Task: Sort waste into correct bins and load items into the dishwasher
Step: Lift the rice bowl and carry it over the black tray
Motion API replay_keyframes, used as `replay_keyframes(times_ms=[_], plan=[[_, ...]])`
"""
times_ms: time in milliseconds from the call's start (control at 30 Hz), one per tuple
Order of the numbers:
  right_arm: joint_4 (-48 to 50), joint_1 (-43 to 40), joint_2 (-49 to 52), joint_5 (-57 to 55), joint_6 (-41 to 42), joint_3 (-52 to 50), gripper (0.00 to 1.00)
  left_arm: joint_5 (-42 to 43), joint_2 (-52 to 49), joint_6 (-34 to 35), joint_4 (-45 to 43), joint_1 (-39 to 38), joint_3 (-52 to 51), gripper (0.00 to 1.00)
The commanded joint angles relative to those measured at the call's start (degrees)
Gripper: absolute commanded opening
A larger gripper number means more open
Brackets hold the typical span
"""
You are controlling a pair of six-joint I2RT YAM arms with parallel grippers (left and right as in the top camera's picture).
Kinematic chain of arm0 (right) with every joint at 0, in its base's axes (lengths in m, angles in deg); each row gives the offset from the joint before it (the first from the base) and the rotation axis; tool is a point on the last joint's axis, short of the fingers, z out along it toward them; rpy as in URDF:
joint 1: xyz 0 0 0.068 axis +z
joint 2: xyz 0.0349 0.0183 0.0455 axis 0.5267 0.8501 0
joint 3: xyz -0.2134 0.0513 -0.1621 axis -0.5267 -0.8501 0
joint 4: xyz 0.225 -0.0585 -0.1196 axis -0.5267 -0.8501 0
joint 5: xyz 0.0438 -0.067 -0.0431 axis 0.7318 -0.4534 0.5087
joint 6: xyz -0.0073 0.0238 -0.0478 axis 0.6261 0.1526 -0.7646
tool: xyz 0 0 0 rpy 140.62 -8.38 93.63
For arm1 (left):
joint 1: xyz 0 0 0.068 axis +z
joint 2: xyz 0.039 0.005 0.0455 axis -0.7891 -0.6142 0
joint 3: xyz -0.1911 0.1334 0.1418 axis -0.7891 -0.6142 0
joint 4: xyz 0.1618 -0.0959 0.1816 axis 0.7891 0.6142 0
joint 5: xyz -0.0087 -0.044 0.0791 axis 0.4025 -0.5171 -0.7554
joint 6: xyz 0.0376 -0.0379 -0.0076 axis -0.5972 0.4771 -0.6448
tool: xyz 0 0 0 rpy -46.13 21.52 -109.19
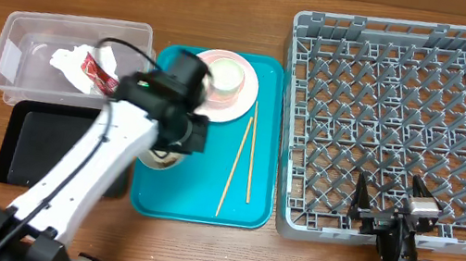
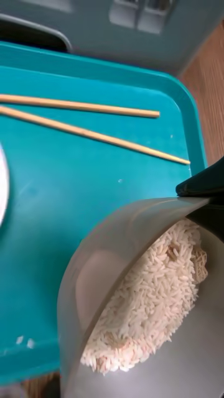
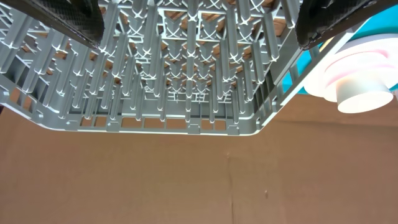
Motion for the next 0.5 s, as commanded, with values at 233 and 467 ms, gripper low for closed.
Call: replay_keyframes(times_ms=[233, 467], plan=[[0.3, 0.3, -0.5, 0.1, -0.2, -0.6, 1.0, 25.2, 2.5, -13.9, 3.2, 24.7, 0.9, 0.04], [0.3, 0.3, -0.5, 0.1, -0.2, -0.6, 1.0, 38.8, 2.5, -23.1, 6.4, 38.0, 0.9, 0.04]])
